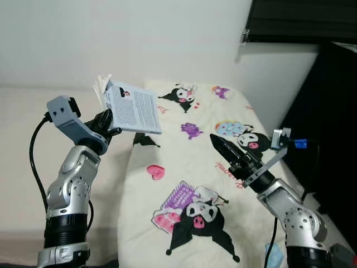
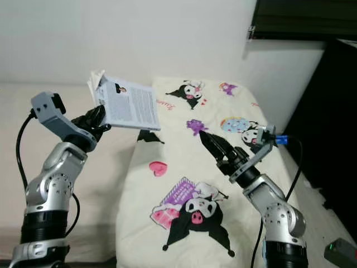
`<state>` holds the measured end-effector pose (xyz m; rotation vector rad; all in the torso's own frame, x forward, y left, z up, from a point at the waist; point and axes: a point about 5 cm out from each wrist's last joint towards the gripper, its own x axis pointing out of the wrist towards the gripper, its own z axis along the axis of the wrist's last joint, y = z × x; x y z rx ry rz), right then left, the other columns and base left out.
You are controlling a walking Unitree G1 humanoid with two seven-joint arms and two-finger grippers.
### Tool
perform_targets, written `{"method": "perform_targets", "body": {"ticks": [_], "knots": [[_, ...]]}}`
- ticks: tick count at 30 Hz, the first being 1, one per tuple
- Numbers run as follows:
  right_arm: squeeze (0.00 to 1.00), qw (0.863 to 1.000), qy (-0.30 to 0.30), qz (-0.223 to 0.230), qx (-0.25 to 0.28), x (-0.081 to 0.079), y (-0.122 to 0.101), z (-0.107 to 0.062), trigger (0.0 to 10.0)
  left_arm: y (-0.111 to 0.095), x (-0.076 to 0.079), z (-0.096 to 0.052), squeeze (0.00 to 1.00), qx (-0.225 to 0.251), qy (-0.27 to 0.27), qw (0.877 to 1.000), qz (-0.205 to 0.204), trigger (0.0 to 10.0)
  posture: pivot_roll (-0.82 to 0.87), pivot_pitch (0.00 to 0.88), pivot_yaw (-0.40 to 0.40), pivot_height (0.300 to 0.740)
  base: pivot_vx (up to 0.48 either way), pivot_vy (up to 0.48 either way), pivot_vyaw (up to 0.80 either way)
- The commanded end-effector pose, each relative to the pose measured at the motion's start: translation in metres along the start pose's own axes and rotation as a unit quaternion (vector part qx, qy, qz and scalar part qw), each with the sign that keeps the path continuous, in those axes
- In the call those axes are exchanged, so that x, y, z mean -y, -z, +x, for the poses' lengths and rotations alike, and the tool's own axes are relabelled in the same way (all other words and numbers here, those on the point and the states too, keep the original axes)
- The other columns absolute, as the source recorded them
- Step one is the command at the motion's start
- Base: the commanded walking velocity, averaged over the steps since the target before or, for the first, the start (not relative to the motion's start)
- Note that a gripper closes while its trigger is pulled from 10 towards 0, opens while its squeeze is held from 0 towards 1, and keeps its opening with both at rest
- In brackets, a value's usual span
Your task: Clean up the room
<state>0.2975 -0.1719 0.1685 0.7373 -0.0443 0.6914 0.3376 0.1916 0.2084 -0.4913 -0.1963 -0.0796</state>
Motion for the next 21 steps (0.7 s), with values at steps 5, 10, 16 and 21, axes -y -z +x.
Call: {"method": "perform_targets", "body": {"ticks": [5, 10, 16, 21], "knots": [[0.00, 1.000, 0.002, -0.002, -0.001, 0.000, 0.001, 0.001, 10.0, -0.004, 0.012, 0.002, 0.00, 0.006, 0.031, 0.999, 0.006, 10.0, -0.08, 0.027, -0.040, 0.704, -0.265, 0.000, 0.00], [0.00, 1.000, 0.001, -0.001, 0.002, 0.000, -0.001, 0.001, 10.0, -0.005, 0.014, 0.001, 0.00, 0.012, 0.039, 0.999, -0.005, 10.0, -0.09, 0.026, -0.040, 0.718, -0.107, 0.000, 0.00], [0.00, 1.000, 0.003, 0.001, 0.009, 0.001, -0.003, 0.002, 10.0, -0.006, 0.023, 0.001, 0.00, 0.017, 0.059, 0.998, 0.016, 10.0, -0.08, 0.024, -0.038, 0.740, -0.080, 0.000, 0.00], [0.00, 1.000, 0.009, 0.003, 0.017, 0.002, -0.003, 0.003, 10.0, -0.005, 0.021, 0.001, 0.00, 0.017, 0.055, 0.998, 0.013, 10.0, -0.08, 0.020, -0.037, 0.740, 0.000, 0.000, 0.00]]}}
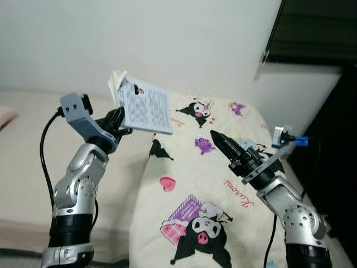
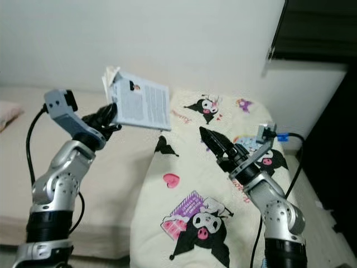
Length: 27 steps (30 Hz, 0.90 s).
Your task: Clean up the room
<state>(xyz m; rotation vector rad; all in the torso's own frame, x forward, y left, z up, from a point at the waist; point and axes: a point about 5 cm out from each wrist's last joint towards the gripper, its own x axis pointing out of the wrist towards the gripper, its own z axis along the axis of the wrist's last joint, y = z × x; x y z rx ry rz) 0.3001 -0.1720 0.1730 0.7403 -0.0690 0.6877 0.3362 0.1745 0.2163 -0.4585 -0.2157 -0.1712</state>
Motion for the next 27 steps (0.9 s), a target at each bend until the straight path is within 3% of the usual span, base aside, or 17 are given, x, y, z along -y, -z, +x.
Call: {"method": "perform_targets", "body": {"ticks": [1, 6, 9, 10, 12, 13, 14, 15, 17, 19, 21, 22, 27], "knots": [[0.00, 1.000, 0.017, 0.006, 0.010, 0.005, 0.000, 0.000, 10.0, -0.007, 0.001, 0.000, 0.00, 0.021, 0.010, 1.000, 0.002, 10.0, -0.08, 0.018, -0.036, 0.740, 0.000, 0.000, 0.00], [0.00, 0.999, 0.023, 0.010, 0.020, 0.008, -0.002, 0.000, 10.0, -0.009, 0.002, -0.001, 0.00, 0.024, 0.023, 0.999, 0.002, 10.0, -0.08, 0.015, -0.036, 0.740, 0.000, 0.000, 0.00], [0.00, 0.998, 0.028, 0.021, 0.048, 0.011, -0.011, -0.003, 10.0, -0.020, 0.006, -0.009, 0.00, 0.016, 0.137, 0.990, 0.013, 10.0, -0.08, 0.008, -0.038, 0.740, 0.000, 0.000, 0.00], [0.00, 0.998, 0.028, 0.021, 0.048, 0.011, -0.011, -0.003, 10.0, -0.020, 0.006, -0.009, 0.00, 0.016, 0.137, 0.990, 0.013, 10.0, -0.08, 0.008, -0.038, 0.740, 0.000, 0.000, 0.00], [0.00, 0.997, 0.033, 0.029, 0.067, 0.014, -0.019, -0.006, 10.0, -0.030, 0.011, -0.024, 0.00, 0.015, 0.248, 0.968, 0.010, 10.0, -0.08, 0.008, -0.034, 0.740, 0.000, 0.000, 0.00], [0.00, 0.997, 0.033, 0.029, 0.067, 0.014, -0.019, -0.006, 10.0, -0.030, 0.011, -0.024, 0.00, 0.015, 0.248, 0.968, 0.010, 10.0, -0.08, 0.008, -0.034, 0.740, 0.000, 0.000, 0.00], [0.00, 0.996, 0.035, 0.030, 0.073, 0.016, -0.021, -0.007, 10.0, -0.035, 0.014, -0.032, 0.00, 0.013, 0.298, 0.955, 0.004, 10.0, -0.08, 0.008, -0.034, 0.740, 0.000, 0.000, 0.00], [0.00, 0.996, 0.035, 0.030, 0.073, 0.016, -0.021, -0.007, 10.0, -0.035, 0.014, -0.032, 0.00, 0.013, 0.298, 0.955, 0.004, 10.0, -0.08, 0.008, -0.034, 0.740, 0.000, 0.000, 0.00], [0.00, 0.995, 0.040, 0.035, 0.081, 0.018, -0.024, -0.009, 10.0, -0.041, 0.017, -0.047, 0.00, -0.001, 0.366, 0.931, 0.004, 10.0, -0.08, 0.007, -0.032, 0.740, 0.000, 0.000, 0.00], [0.00, 0.995, 0.040, 0.035, 0.081, 0.018, -0.024, -0.009, 10.0, -0.041, 0.017, -0.047, 0.00, -0.001, 0.366, 0.931, 0.004, 10.0, -0.08, 0.007, -0.032, 0.740, 0.000, 0.000, 0.00], [0.00, 0.996, 0.044, 0.048, 0.063, 0.018, -0.019, -0.009, 10.0, -0.039, 0.023, -0.056, 0.00, -0.020, 0.403, 0.915, 0.004, 10.0, -0.08, 0.006, -0.029, 0.740, 0.000, 0.000, 0.00], [0.00, 0.996, 0.044, 0.048, 0.063, 0.018, -0.019, -0.009, 10.0, -0.039, 0.023, -0.056, 0.00, -0.020, 0.403, 0.915, 0.004, 10.0, -0.08, 0.006, -0.029, 0.740, 0.000, 0.000, 0.00], [0.00, 0.998, -0.021, 0.052, -0.004, 0.002, -0.003, -0.010, 10.0, -0.028, 0.037, -0.060, 0.00, -0.036, 0.432, 0.901, -0.018, 10.0, -0.08, 0.006, -0.030, 0.740, 0.000, 0.000, 0.00]]}}
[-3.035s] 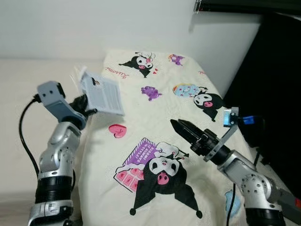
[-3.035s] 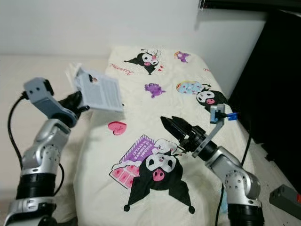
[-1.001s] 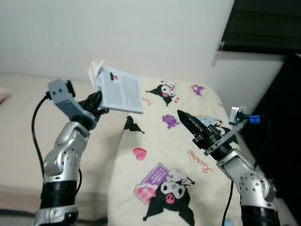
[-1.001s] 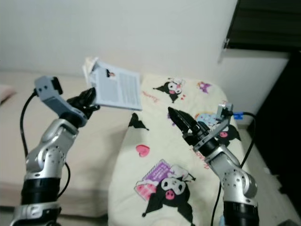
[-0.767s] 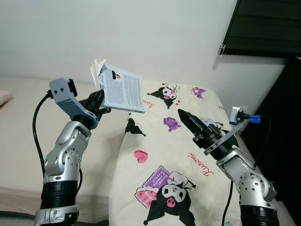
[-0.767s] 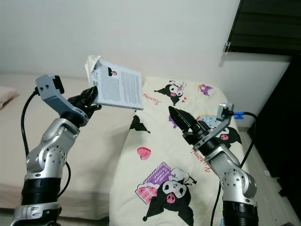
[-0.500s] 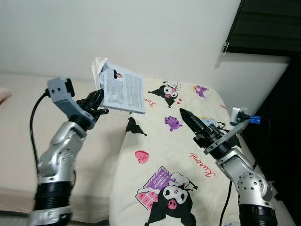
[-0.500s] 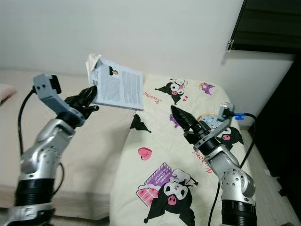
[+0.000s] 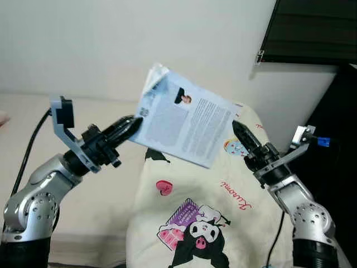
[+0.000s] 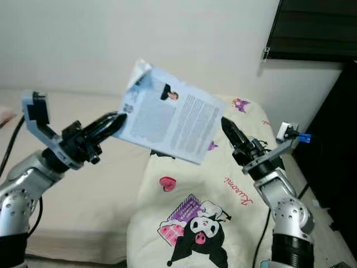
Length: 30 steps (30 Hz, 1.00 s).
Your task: Clean up the room
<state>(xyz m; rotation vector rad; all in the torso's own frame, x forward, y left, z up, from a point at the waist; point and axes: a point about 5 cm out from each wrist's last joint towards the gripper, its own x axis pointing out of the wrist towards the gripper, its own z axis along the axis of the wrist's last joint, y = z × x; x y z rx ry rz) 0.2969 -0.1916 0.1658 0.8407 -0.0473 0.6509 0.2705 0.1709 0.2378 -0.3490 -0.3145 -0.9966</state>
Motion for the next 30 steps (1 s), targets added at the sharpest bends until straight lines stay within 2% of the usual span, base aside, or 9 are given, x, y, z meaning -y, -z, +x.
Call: {"method": "perform_targets", "body": {"ticks": [1, 5, 8, 16, 17, 19, 20, 30], "knots": [[0.00, 0.997, -0.072, 0.005, -0.035, -0.018, 0.008, 0.003, 10.0, 0.003, 0.014, 0.009, 0.00, 0.009, 0.043, 0.999, -0.016, 10.0, -0.08, 0.006, -0.029, 0.740, 0.000, 0.000, 0.00], [0.00, 0.990, -0.131, 0.011, -0.055, -0.031, 0.010, -0.006, 10.0, 0.009, 0.020, 0.014, 0.00, 0.012, 0.063, 0.997, -0.033, 10.0, -0.08, 0.008, -0.031, 0.740, 0.000, 0.000, 0.00], [0.00, 0.985, -0.166, 0.019, -0.043, -0.037, 0.006, -0.015, 10.0, 0.009, 0.021, 0.014, 0.00, 0.013, 0.069, 0.997, -0.039, 10.0, -0.09, 0.011, -0.029, 0.740, 0.000, 0.000, 0.00], [0.00, 0.986, -0.154, 0.036, -0.051, -0.031, 0.012, -0.022, 10.0, 0.006, 0.022, 0.013, 0.00, 0.014, 0.085, 0.995, -0.046, 10.0, -0.08, 0.004, -0.023, 0.740, 0.000, 0.000, 0.00], [0.00, 0.985, -0.162, 0.039, -0.053, -0.032, 0.013, -0.024, 0.8, 0.006, 0.021, 0.012, 0.00, 0.010, 0.087, 0.995, -0.044, 10.0, -0.08, 0.002, -0.019, 0.740, 0.000, 0.000, 0.00], [0.00, 0.982, -0.174, 0.043, -0.056, -0.034, 0.014, -0.027, 0.8, 0.006, 0.020, 0.011, 0.00, 0.007, 0.087, 0.995, -0.042, 10.0, -0.08, 0.002, -0.019, 0.740, 0.000, 0.000, 0.00], [0.00, 0.981, -0.181, 0.044, -0.056, -0.036, 0.013, -0.029, 0.0, 0.005, 0.019, 0.010, 0.00, 0.004, 0.086, 0.996, -0.038, 10.0, -0.08, 0.001, -0.019, 0.740, 0.000, 0.000, 0.00], [0.00, 0.979, -0.188, 0.046, -0.056, -0.034, 0.009, -0.037, 0.0, -0.002, 0.010, 0.004, 0.00, 0.003, 0.074, 0.997, -0.027, 10.0, -0.09, 0.000, -0.018, 0.740, 0.000, 0.000, 0.00]]}}
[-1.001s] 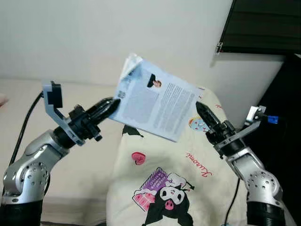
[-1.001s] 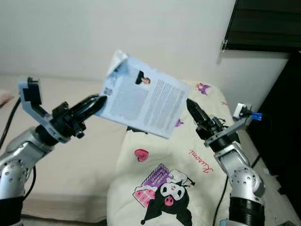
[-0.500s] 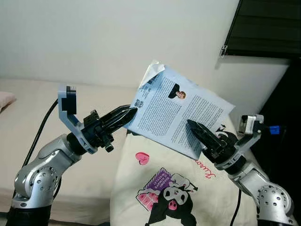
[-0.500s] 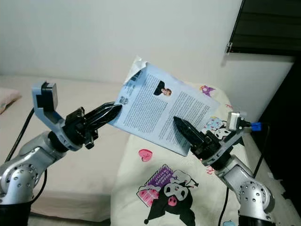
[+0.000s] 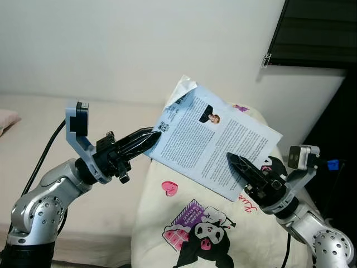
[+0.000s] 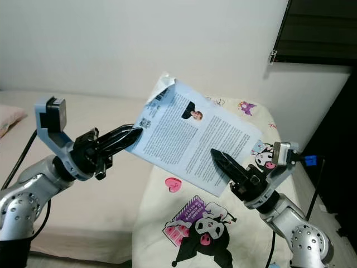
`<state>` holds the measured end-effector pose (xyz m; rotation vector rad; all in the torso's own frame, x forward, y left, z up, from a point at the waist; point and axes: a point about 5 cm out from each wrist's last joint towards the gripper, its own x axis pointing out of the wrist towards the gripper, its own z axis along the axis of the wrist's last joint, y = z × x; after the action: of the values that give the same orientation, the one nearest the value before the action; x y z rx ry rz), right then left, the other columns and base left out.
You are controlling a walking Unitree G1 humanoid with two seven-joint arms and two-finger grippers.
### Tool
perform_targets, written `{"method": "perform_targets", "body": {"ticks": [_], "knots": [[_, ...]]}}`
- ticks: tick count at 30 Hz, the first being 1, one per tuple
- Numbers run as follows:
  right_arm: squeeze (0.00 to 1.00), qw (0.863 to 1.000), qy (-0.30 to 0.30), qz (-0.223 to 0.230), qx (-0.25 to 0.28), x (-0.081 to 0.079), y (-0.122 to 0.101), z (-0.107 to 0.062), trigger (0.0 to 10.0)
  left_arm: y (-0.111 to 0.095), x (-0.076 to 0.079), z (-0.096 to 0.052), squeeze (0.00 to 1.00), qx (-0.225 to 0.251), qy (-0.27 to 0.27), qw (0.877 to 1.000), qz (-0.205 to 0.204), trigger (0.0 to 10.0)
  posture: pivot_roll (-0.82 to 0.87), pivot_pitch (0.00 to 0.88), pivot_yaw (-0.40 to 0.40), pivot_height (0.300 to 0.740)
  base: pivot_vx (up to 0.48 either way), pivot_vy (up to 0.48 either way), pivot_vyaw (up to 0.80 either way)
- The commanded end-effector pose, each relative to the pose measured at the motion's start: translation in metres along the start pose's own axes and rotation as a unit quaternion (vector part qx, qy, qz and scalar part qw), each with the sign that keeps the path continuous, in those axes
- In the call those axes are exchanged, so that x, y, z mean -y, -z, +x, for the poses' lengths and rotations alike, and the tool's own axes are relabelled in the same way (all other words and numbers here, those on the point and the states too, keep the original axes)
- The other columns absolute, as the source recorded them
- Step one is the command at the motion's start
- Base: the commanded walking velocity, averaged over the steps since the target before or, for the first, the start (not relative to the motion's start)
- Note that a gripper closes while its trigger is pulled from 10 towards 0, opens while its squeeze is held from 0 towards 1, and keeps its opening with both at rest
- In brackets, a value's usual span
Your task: Clean up the room
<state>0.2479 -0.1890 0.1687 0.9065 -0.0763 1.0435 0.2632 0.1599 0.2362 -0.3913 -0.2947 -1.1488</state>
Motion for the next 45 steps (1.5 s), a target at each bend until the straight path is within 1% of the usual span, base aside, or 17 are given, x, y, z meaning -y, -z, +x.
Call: {"method": "perform_targets", "body": {"ticks": [1, 12, 13, 15, 16, 24, 27, 28, 29, 30, 31, 33, 34, 35, 37, 41, 45], "knots": [[0.00, 1.000, -0.008, -0.005, -0.008, -0.004, -0.001, 0.001, 0.0, -0.008, -0.002, 0.000, 0.00, 0.009, 0.004, 1.000, 0.010, 10.0, -0.09, 0.000, -0.018, 0.740, 0.000, 0.000, 0.00], [0.00, 0.999, 0.037, -0.023, -0.009, 0.007, 0.001, 0.000, 0.0, 0.014, -0.025, -0.001, 0.00, -0.010, -0.104, 0.994, 0.014, 10.0, -0.09, 0.000, -0.020, 0.740, 0.000, 0.000, 0.00], [0.00, 0.996, 0.080, -0.039, 0.001, 0.017, -0.001, 0.000, 0.0, 0.021, -0.033, -0.003, 0.30, -0.003, -0.140, 0.990, -0.002, 10.0, -0.09, 0.000, -0.021, 0.740, 0.000, 0.000, 0.00], [0.00, 0.993, 0.109, -0.050, 0.007, 0.024, -0.002, 0.000, 0.0, 0.025, -0.038, -0.004, 0.30, 0.002, -0.163, 0.987, -0.014, 10.0, -0.09, 0.000, -0.021, 0.740, 0.000, 0.000, 0.00], [0.00, 0.988, 0.142, -0.057, 0.029, 0.033, -0.006, 0.000, 0.0, 0.031, -0.043, -0.008, 1.00, 0.010, -0.190, 0.981, -0.025, 10.0, -0.09, 0.000, -0.021, 0.740, 0.000, 0.000, 0.00], [0.00, 0.977, 0.191, -0.086, 0.028, 0.047, -0.005, -0.005, 0.0, 0.058, -0.069, -0.038, 1.00, 0.012, -0.329, 0.943, -0.056, 10.0, -0.08, 0.000, -0.028, 0.740, 0.000, 0.000, 0.45], [0.00, 0.973, 0.211, -0.092, 0.014, 0.053, -0.001, -0.010, 0.0, 0.079, -0.082, -0.070, 1.00, -0.004, -0.428, 0.901, -0.072, 10.0, -0.08, 0.000, -0.029, 0.740, 0.000, 0.000, 0.71], [0.00, 0.973, 0.211, -0.092, 0.014, 0.053, -0.001, -0.010, 0.0, 0.079, -0.082, -0.070, 1.00, -0.004, -0.428, 0.901, -0.072, 10.0, -0.08, 0.000, -0.029, 0.740, 0.000, 0.000, 0.72], [0.00, 0.972, 0.215, -0.094, 0.012, 0.054, 0.000, -0.011, 0.0, 0.084, -0.085, -0.078, 1.00, -0.009, -0.453, 0.888, -0.074, 10.0, -0.08, 0.000, -0.029, 0.740, 0.000, 0.000, 0.72], [0.00, 0.966, 0.236, -0.104, -0.013, 0.061, 0.006, -0.015, 0.0, 0.099, -0.092, -0.102, 1.00, -0.044, -0.536, 0.840, -0.071, 10.0, -0.08, 0.000, -0.030, 0.740, 0.000, 0.000, 0.71], [0.00, 0.966, 0.236, -0.104, -0.013, 0.061, 0.006, -0.015, 0.0, 0.099, -0.092, -0.102, 1.00, -0.044, -0.536, 0.840, -0.071, 10.0, -0.08, 0.000, -0.030, 0.740, 0.000, 0.000, 0.71], [0.00, 0.957, 0.260, -0.118, -0.052, 0.068, 0.016, -0.019, 0.0, 0.121, -0.092, -0.134, 1.00, -0.087, -0.612, 0.782, -0.078, 10.0, -0.08, 0.000, -0.027, 0.740, 0.000, 0.000, 0.71], [0.00, 0.952, 0.271, -0.126, -0.070, 0.072, 0.021, -0.022, 0.0, 0.134, -0.088, -0.150, 0.00, -0.114, -0.639, 0.756, -0.083, 10.0, -0.08, 0.000, -0.027, 0.740, 0.000, 0.000, 0.71], [0.00, 0.952, 0.271, -0.126, -0.070, 0.072, 0.021, -0.022, 0.0, 0.134, -0.088, -0.150, 0.00, -0.114, -0.639, 0.756, -0.083, 10.0, -0.08, 0.000, -0.027, 0.740, 0.000, 0.000, 0.71], [0.00, 0.949, 0.278, -0.125, -0.082, 0.076, 0.027, -0.026, 0.0, 0.157, -0.074, -0.174, 0.00, -0.162, -0.671, 0.718, -0.092, 10.0, -0.08, 0.000, -0.028, 0.740, 0.000, 0.000, 0.72], [0.00, 0.945, 0.285, -0.120, -0.102, 0.079, 0.035, -0.034, 0.0, 0.182, -0.055, -0.194, 0.00, -0.211, -0.692, 0.682, -0.108, 10.0, -0.08, 0.000, -0.029, 0.740, 0.000, 0.000, 0.71], [0.00, 0.941, 0.298, -0.115, -0.113, 0.083, 0.040, -0.041, 0.0, 0.194, -0.044, -0.203, 0.00, -0.236, -0.698, 0.666, -0.117, 10.0, -0.09, 0.000, -0.030, 0.740, 0.000, 0.000, 0.71]]}}
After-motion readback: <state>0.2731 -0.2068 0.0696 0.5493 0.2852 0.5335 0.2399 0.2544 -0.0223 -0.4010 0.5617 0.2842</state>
